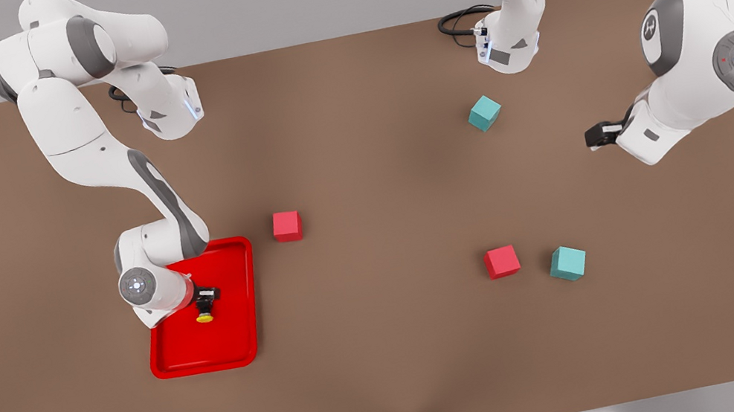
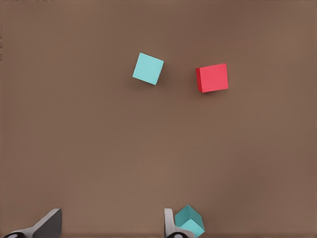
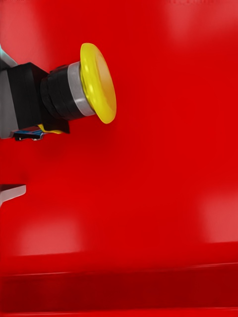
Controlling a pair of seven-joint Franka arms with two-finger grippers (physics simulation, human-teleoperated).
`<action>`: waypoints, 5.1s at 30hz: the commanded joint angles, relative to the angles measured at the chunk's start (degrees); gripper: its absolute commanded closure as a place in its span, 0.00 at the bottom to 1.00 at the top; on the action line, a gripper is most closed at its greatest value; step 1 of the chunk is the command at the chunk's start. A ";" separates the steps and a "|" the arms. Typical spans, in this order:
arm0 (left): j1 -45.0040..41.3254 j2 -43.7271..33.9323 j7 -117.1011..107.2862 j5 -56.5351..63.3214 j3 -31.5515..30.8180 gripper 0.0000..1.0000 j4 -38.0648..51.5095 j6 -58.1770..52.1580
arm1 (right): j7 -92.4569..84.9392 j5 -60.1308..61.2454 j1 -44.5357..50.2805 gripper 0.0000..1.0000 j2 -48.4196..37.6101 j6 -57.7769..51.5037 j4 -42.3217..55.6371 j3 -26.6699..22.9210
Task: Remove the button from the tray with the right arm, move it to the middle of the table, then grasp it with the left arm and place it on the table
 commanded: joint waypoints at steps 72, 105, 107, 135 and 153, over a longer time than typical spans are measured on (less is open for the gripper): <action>-0.01 0.80 -0.04 -0.11 -0.04 0.00 -0.05 1.26 | -18.32 7.22 -0.28 0.47 -0.40 -1.15 0.64 -0.26; -0.01 0.97 -0.04 -0.11 -0.04 0.00 -0.05 1.34 | 15.42 7.40 21.68 0.51 -5.15 -14.34 17.51 -0.44; -0.10 0.97 -0.04 -0.11 -0.04 0.00 -0.05 1.34 | 25.18 7.49 27.22 0.51 -2.16 -14.25 23.57 -0.61; -0.10 2.03 -0.04 -0.11 -0.04 0.00 -0.05 2.40 | 49.99 12.41 50.26 0.00 12.35 -6.85 34.74 -9.84; -30.68 41.93 -127.49 5.34 2.16 0.00 18.76 52.50 | -18.58 2.57 0.42 0.00 -8.75 -61.62 48.28 -9.93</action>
